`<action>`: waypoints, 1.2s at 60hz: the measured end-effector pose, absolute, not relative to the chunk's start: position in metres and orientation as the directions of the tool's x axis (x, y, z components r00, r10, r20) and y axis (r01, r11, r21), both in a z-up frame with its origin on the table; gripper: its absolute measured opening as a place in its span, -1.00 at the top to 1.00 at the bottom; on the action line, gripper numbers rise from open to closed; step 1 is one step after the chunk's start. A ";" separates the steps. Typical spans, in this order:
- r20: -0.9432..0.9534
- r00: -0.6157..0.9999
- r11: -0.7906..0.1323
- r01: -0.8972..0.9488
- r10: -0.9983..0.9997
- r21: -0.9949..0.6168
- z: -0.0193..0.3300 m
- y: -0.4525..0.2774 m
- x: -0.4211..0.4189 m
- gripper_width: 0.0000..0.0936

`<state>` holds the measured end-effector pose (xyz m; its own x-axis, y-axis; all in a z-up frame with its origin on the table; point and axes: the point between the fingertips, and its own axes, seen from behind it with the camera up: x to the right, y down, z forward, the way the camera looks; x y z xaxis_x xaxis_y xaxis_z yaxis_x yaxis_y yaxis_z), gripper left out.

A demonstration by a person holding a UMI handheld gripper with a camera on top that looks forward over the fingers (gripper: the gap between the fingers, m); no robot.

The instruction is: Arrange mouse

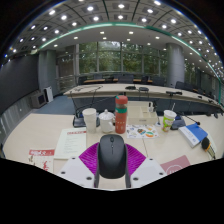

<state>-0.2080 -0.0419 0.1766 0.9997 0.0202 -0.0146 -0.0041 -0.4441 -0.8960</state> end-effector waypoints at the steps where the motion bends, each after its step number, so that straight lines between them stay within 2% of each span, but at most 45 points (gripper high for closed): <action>1: -0.019 1.000 -0.429 -0.011 0.014 -0.903 0.186 -0.044 -0.196 0.25; 5: -0.029 1.000 -0.402 -0.031 -0.011 -0.915 0.208 -0.049 -0.148 0.25; 10: -0.026 0.998 -0.410 -0.045 -0.051 -0.911 0.201 -0.059 -0.078 0.25; 19: -0.030 0.993 -0.521 -0.084 -0.112 -0.850 0.117 -0.080 0.022 0.25; 29: -0.012 0.993 -0.626 -0.082 -0.115 -0.776 0.030 -0.099 0.068 0.24; 32: -0.027 0.993 -0.636 -0.092 -0.111 -0.767 0.014 -0.103 0.072 0.22; 40: -0.043 0.994 -0.671 -0.101 -0.103 -0.735 -0.009 -0.114 0.073 -0.04; 42: -0.043 0.993 -0.669 -0.104 -0.107 -0.736 -0.009 -0.116 0.075 -0.16; 48: -0.047 0.994 -0.660 -0.103 -0.103 -0.744 0.006 -0.126 0.071 -0.85; 60: -0.011 0.993 -0.611 -0.083 -0.121 -0.787 0.079 -0.172 0.061 -0.83; 72: 0.039 0.989 -0.566 -0.048 -0.141 -0.823 0.155 -0.267 0.030 -0.84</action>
